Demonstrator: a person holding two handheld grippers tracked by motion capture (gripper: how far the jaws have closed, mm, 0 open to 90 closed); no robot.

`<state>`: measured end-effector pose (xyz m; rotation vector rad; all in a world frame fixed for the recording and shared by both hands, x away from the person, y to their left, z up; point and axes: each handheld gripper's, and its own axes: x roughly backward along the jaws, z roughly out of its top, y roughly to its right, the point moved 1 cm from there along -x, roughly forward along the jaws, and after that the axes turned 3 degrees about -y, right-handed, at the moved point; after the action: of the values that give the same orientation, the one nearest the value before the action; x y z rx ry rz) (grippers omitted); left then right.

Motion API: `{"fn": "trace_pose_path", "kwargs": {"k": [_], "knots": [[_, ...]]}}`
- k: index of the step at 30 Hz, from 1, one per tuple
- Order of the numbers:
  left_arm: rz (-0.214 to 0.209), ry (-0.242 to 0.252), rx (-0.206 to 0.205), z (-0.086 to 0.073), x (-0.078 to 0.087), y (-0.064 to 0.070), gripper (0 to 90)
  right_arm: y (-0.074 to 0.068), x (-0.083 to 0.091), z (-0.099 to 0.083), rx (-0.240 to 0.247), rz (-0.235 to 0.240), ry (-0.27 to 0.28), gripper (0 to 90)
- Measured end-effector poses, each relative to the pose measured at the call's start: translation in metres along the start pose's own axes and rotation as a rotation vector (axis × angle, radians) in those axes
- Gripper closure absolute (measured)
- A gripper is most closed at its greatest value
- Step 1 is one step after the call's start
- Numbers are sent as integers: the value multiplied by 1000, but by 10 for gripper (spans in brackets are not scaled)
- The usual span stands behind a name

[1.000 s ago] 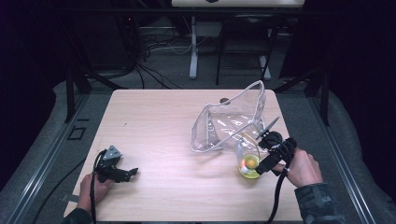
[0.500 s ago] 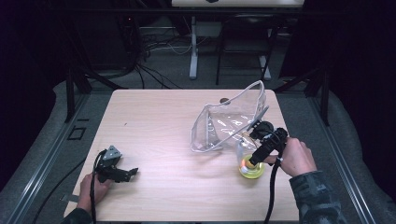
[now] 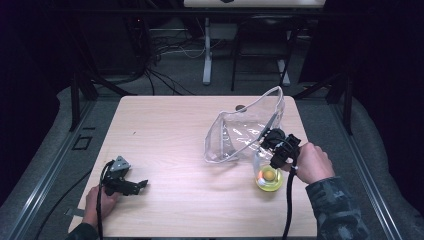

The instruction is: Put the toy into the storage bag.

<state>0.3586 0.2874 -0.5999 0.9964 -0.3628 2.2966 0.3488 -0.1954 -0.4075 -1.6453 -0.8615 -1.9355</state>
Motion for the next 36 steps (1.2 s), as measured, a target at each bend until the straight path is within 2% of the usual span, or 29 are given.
{"fn": "trace_pose_path", "kwargs": {"k": [3,4,10,11,15,19,24,36], "knots": [[0,0,0,0,0,0,5,1,1,1,7,6,-15,859],[0,0,0,0,0,0,5,2,1,1,8,11,-20,871],[0,0,0,0,0,0,5,5,3,1,-1,15,-18,875],[0,0,1,0,0,0,5,7,5,1,1,39,0,876],[-1,-1,-3,0,0,0,5,9,14,-1,14,50,18,877],[0,0,0,0,0,0,5,16,24,-3,-12,56,40,877],[0,-1,-4,0,0,0,5,18,30,-6,-15,62,47,877],[0,-1,-1,0,0,0,5,30,32,-15,-42,67,17,877]]}}
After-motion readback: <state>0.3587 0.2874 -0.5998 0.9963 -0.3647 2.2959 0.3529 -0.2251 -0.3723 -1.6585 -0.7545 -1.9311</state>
